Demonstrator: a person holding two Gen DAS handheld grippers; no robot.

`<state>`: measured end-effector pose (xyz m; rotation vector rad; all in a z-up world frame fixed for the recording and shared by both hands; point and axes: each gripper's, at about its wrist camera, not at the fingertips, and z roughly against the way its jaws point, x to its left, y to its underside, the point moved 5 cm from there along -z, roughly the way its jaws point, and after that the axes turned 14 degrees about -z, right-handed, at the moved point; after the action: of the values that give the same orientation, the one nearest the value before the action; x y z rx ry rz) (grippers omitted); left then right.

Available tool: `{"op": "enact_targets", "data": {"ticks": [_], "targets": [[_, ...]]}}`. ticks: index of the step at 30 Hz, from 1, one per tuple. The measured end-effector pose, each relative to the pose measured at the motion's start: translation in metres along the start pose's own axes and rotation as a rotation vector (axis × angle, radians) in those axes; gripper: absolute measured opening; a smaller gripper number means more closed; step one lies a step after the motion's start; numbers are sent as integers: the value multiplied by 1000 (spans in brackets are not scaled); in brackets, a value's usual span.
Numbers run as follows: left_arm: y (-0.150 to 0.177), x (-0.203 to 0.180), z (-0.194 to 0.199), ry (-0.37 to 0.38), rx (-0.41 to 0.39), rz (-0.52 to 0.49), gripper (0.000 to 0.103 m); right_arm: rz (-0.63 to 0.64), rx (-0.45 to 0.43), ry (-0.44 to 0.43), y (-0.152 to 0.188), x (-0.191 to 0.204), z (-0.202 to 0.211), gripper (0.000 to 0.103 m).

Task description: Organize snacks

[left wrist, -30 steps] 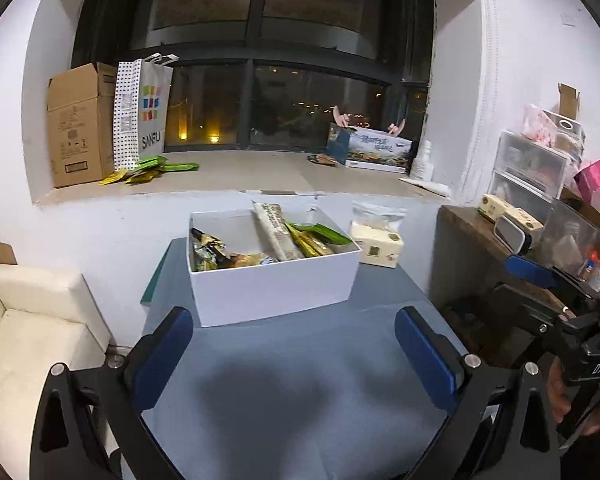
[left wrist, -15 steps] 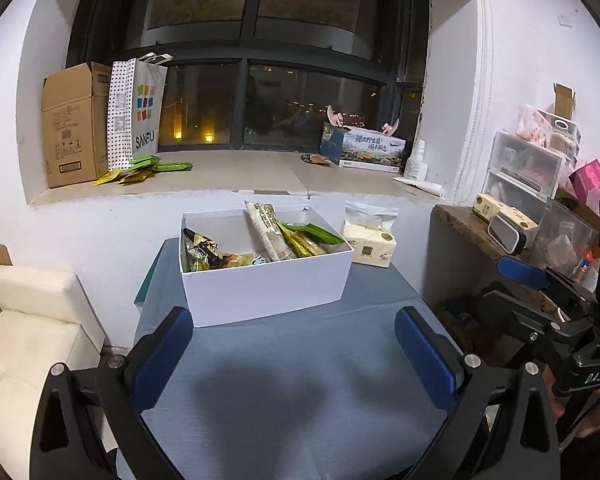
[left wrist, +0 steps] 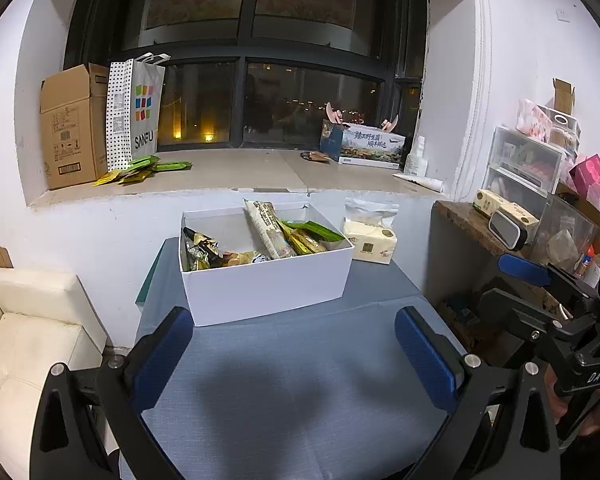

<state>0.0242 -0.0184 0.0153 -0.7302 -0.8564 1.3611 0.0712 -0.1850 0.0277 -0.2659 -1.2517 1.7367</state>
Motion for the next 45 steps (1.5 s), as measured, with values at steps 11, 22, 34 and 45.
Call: {"op": "enact_targets", "data": {"ticks": [11, 22, 34, 45], "targets": [[0, 0, -1, 4, 0, -5, 103, 0, 5, 5, -1, 1, 0, 103], [1, -2, -2, 5, 2, -8, 103, 1, 7, 3, 0, 1, -1, 103], [2, -2, -1, 6, 5, -6, 103, 0, 8, 3, 1, 2, 0, 103], [2, -2, -1, 7, 6, -6, 103, 1, 8, 4, 2, 3, 1, 103]]}}
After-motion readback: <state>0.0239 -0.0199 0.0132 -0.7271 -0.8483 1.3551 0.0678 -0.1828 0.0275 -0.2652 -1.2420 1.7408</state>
